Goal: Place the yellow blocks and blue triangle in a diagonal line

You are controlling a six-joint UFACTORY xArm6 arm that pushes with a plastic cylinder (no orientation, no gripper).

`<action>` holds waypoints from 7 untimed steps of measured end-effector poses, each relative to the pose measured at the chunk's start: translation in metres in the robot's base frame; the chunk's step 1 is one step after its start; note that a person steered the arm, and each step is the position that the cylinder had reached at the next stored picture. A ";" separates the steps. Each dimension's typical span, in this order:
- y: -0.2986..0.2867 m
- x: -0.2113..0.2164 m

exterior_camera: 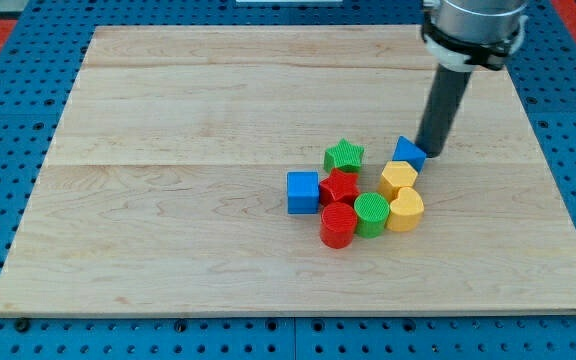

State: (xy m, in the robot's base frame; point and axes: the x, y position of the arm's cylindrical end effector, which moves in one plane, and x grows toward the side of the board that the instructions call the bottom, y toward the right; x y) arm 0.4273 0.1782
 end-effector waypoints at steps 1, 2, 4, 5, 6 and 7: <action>0.048 0.029; -0.003 0.019; -0.093 0.004; -0.120 0.013; -0.008 0.014; 0.078 0.038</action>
State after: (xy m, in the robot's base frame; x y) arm 0.4657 0.2566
